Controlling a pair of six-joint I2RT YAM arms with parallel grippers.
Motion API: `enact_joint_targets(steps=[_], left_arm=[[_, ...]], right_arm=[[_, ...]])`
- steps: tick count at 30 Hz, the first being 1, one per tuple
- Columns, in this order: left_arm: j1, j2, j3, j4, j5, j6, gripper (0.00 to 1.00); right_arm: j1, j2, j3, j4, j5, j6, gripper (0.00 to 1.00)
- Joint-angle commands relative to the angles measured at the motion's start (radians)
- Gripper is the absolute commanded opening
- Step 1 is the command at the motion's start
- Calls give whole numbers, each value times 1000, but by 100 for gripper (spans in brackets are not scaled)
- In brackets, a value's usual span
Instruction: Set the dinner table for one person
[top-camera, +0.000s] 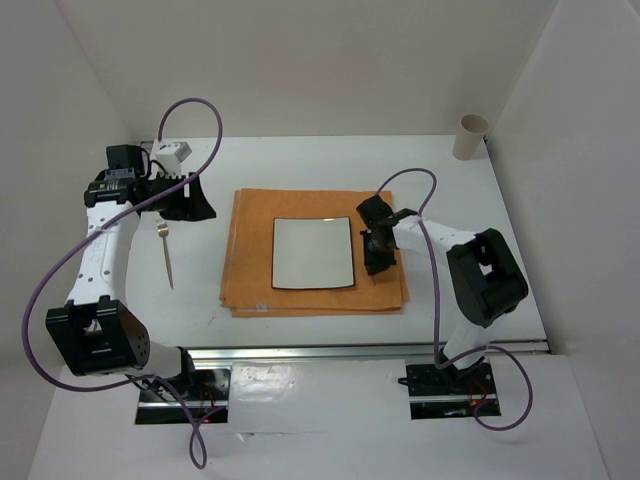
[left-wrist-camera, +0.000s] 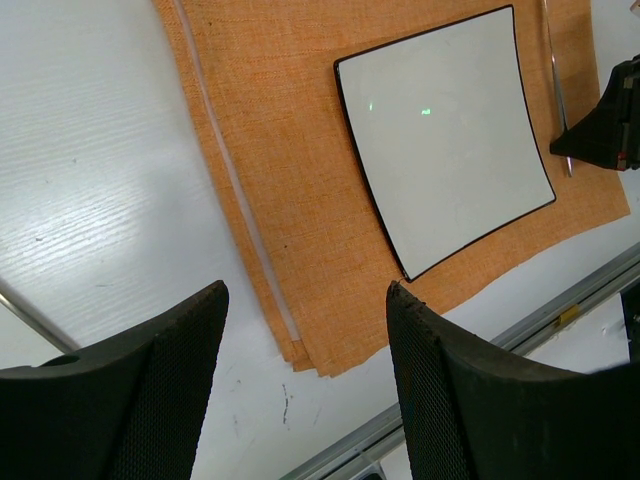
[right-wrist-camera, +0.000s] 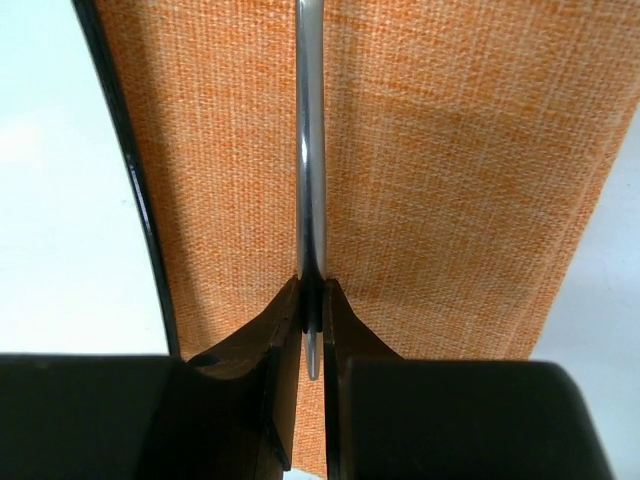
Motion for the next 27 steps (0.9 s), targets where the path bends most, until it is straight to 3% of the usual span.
enact_joint_targets(steps=[1, 12, 17, 27], left_arm=[[7, -4, -10, 8, 28, 29, 71], [7, 5, -10, -1, 28, 39, 71], [7, 5, -19, -1, 28, 39, 71], [7, 5, -19, -10, 28, 39, 71]], right_arm=[[17, 13, 43, -28, -27, 36, 0], [35, 32, 43, -95, -27, 110, 0], [35, 41, 33, -95, -27, 110, 22], [35, 39, 33, -95, -18, 110, 25]])
